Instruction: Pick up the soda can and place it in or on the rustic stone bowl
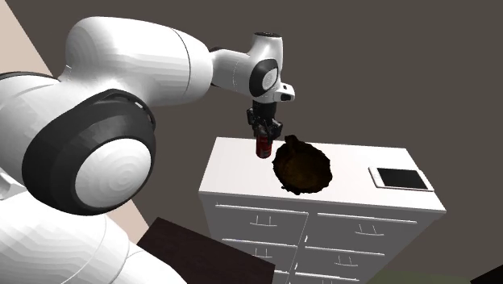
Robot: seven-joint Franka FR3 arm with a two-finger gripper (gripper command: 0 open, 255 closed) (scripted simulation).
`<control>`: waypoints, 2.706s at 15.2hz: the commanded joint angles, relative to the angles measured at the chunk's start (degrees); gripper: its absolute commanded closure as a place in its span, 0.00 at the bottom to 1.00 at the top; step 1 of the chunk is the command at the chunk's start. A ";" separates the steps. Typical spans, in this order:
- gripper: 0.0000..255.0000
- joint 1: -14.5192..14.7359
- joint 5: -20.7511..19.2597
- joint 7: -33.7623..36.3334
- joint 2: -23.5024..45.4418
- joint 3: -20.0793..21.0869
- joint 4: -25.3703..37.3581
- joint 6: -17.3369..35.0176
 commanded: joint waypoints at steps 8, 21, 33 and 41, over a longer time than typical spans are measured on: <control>1.00 0.00 -0.05 0.03 -0.47 0.01 1.77 -2.27; 1.00 0.04 -0.10 0.05 -1.26 0.09 10.91 -12.21; 1.00 0.06 0.04 -0.07 -0.07 0.09 21.57 -21.68; 1.00 -1.82 -0.08 -4.20 0.37 -2.12 26.34 -25.98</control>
